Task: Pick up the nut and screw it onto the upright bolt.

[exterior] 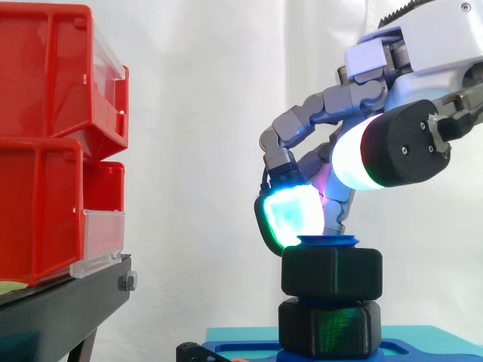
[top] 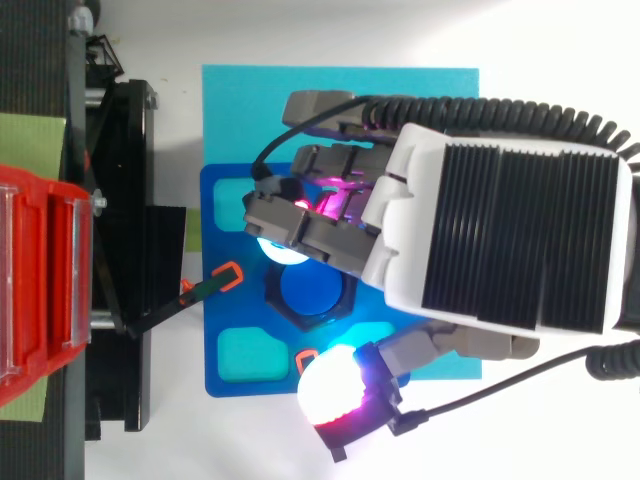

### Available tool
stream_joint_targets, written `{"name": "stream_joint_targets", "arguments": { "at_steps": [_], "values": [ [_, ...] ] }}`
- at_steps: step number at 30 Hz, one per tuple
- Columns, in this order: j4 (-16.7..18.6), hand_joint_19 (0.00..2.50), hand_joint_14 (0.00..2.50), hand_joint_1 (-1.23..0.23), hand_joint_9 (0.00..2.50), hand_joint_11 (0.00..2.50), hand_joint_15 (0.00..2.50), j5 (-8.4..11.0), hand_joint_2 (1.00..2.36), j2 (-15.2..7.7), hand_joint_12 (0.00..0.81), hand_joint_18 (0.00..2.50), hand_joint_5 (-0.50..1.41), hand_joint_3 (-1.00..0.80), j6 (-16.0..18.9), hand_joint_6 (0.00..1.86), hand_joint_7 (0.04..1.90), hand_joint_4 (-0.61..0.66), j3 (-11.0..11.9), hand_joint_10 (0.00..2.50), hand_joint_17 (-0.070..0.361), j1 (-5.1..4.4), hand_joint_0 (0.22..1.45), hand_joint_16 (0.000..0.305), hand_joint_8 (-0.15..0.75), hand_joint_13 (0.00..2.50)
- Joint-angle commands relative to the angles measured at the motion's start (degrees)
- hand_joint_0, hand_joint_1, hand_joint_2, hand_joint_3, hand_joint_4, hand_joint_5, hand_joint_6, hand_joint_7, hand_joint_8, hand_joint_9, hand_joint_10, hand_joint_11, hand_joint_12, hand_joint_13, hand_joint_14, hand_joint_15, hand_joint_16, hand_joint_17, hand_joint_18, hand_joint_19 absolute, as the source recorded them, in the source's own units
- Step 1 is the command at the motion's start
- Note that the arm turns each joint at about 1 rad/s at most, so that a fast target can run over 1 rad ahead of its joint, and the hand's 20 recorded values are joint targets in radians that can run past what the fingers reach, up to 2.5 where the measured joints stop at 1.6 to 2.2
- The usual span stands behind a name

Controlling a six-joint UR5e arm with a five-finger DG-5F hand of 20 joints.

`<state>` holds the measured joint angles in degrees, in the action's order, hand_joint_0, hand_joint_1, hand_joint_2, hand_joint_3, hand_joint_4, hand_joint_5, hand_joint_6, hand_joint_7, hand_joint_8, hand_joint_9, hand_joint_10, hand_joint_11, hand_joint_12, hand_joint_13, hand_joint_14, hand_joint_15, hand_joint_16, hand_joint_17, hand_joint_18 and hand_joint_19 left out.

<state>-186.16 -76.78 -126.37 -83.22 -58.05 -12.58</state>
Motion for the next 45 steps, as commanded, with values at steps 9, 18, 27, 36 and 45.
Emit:
{"name": "stream_joint_targets", "arguments": {
  "at_steps": [9, 18, 27, 36, 45],
  "values": [
    [-0.3, 0.07, 0.0, -0.36, 1.29, 0.06, 0.0, -1.44, 1.0, 0.0, 0.199, 0.76, -0.03, -0.5, -0.3, 0.72, 1.14, 0.13, 0.0, 0.0, 0.038, 1.33, 0.51, 0.017, 0.322, 1.03],
    [-0.4, 0.13, 0.0, -0.35, 1.43, 0.1, 0.01, -2.67, 1.0, 0.1, 0.19, 0.84, -0.02, -0.5, -0.6, 0.73, 1.12, 0.11, 0.6, 0.01, 0.036, 2.47, 0.51, 0.016, 0.317, 1.1],
    [-1.7, 0.13, 0.0, -0.35, 1.29, 0.12, 0.0, -3.02, 1.0, 0.1, 0.208, 0.75, -0.03, -0.5, -2.0, 0.5, 1.31, 0.26, 2.8, 0.0, 0.047, 2.91, 0.5, 0.021, 0.298, 1.0],
    [-4.7, 0.0, 0.0, -0.33, 1.03, 0.0, 0.0, -2.67, 1.0, 0.1, 0.217, 0.46, -0.09, -0.5, -4.6, 0.5, 0.87, 0.28, 6.9, 0.0, 0.052, 3.0, 0.48, 0.023, 0.251, 0.74],
    [-2.5, 0.0, 0.0, -0.28, 0.7, 0.0, 0.0, -0.56, 1.0, -1.7, 0.264, 0.03, -0.11, -0.5, -3.6, 0.5, 0.71, 0.23, 6.5, 0.0, 0.059, 1.06, 0.46, 0.026, 0.214, 0.43]
  ]
}}
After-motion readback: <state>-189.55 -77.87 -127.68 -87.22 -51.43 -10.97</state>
